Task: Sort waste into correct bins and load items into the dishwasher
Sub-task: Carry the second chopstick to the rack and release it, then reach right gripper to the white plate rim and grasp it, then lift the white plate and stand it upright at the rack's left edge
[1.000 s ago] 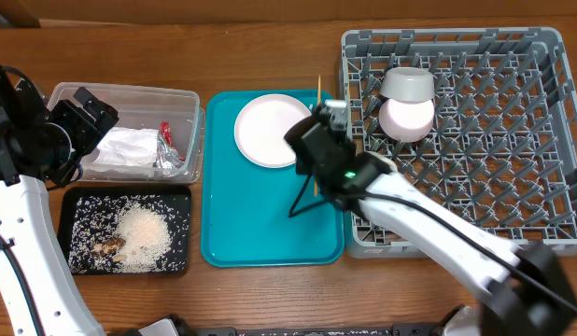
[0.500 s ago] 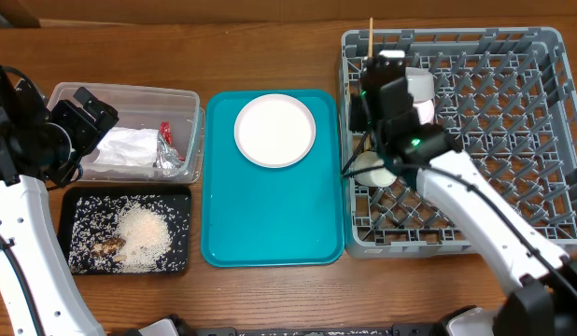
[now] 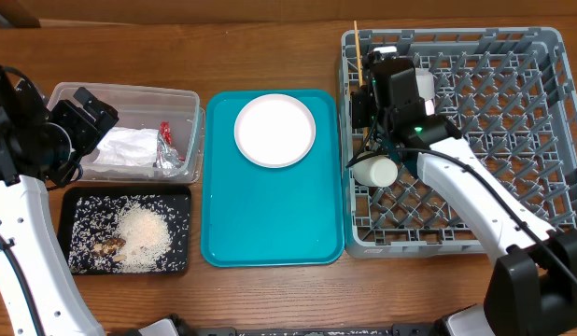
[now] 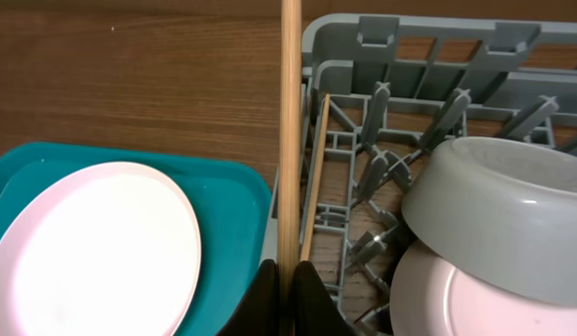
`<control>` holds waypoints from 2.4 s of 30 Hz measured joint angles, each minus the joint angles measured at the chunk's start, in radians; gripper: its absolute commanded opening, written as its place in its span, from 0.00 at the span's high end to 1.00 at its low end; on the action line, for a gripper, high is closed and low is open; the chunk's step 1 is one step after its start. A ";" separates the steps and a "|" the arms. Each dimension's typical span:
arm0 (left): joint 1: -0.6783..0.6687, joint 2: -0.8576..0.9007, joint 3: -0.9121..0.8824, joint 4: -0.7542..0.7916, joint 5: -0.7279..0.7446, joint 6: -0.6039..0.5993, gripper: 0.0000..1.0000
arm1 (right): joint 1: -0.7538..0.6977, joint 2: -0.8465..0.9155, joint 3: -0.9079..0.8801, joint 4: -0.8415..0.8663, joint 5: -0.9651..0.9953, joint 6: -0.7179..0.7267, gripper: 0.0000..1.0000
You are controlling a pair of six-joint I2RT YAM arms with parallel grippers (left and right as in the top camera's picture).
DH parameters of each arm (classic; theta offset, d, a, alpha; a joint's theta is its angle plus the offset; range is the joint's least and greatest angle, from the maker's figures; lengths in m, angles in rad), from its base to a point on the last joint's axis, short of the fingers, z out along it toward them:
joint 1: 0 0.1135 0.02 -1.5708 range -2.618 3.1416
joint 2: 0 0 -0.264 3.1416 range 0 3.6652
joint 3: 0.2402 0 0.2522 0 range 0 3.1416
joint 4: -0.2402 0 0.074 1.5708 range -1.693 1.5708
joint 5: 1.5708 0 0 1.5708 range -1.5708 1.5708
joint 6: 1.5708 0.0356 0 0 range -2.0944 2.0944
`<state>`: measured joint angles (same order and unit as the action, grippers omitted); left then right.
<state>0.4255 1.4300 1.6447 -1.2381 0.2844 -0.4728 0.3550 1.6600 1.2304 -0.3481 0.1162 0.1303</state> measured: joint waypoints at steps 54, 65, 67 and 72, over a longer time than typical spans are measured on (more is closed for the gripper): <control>0.000 0.000 0.000 0.000 0.000 0.000 0.00 | 0.388 0.406 0.130 0.034 -0.180 -0.234 0.36; 0.000 0.000 0.000 0.000 0.000 0.000 0.00 | 0.388 0.438 0.130 0.024 -0.190 -0.237 0.46; 0.000 0.000 0.000 0.000 0.000 0.000 0.00 | 0.388 0.438 0.130 0.016 -0.186 -0.238 0.51; 0.000 0.000 0.000 0.000 0.000 0.000 0.00 | 0.388 0.438 0.128 0.013 -0.144 -0.238 0.89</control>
<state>0.4255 1.4300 1.6447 -1.2381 0.2844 -0.4728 0.7433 2.0983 1.3582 -0.3355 -0.0277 -0.1078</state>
